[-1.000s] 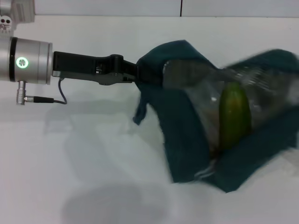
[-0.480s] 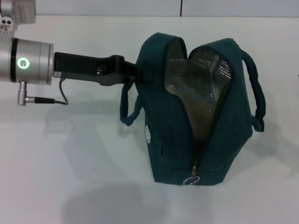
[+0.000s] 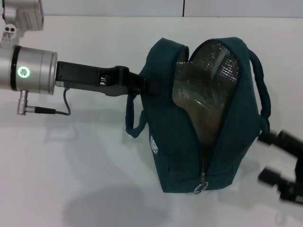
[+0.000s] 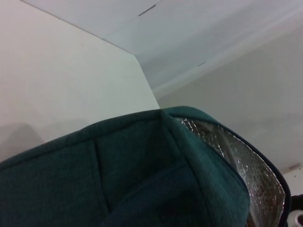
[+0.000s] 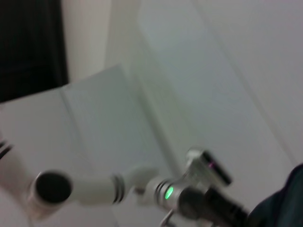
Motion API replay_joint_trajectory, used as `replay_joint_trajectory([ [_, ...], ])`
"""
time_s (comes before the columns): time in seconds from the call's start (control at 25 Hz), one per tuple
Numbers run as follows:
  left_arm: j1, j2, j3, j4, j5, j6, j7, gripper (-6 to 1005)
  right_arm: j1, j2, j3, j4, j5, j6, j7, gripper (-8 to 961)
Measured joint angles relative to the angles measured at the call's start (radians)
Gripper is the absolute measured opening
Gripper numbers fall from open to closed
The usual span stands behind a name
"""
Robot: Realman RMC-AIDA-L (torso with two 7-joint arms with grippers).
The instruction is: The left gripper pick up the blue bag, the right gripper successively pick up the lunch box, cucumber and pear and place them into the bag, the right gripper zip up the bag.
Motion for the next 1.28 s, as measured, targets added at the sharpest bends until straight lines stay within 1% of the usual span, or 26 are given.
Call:
replay_joint_trajectory([
  [0.12, -0.002, 0.001, 0.000, -0.004, -0.001, 0.000, 0.002, 46, -0.002, 0.007, -0.001, 0.006, -0.073, -0.002, -0.054, 859],
  [0.24, -0.002, 0.001, 0.000, -0.005, -0.001, 0.000, 0.002, 46, -0.005, 0.011, 0.000, 0.009, -0.104, 0.015, -0.074, 859],
  [0.48, -0.004, -0.003, 0.000, -0.005, -0.001, 0.000, 0.003, 46, 0.009, 0.029, -0.012, 0.012, -0.182, 0.157, -0.075, 858],
  [0.76, -0.004, -0.005, 0.000, -0.005, -0.002, -0.001, 0.003, 46, 0.046, 0.036, -0.100, 0.014, -0.185, 0.244, -0.064, 858],
  [1.0, -0.002, -0.006, 0.000, -0.005, -0.003, -0.001, 0.003, 47, 0.051, 0.038, -0.104, 0.013, -0.171, 0.290, -0.059, 858],
  [1.08, -0.003, -0.008, -0.001, -0.005, -0.003, -0.001, 0.003, 47, 0.065, 0.042, -0.124, 0.008, -0.171, 0.315, -0.052, 857],
  [1.28, -0.006, -0.011, -0.003, -0.005, -0.004, -0.003, 0.009, 47, 0.083, 0.046, -0.143, 0.001, -0.171, 0.342, -0.048, 857],
])
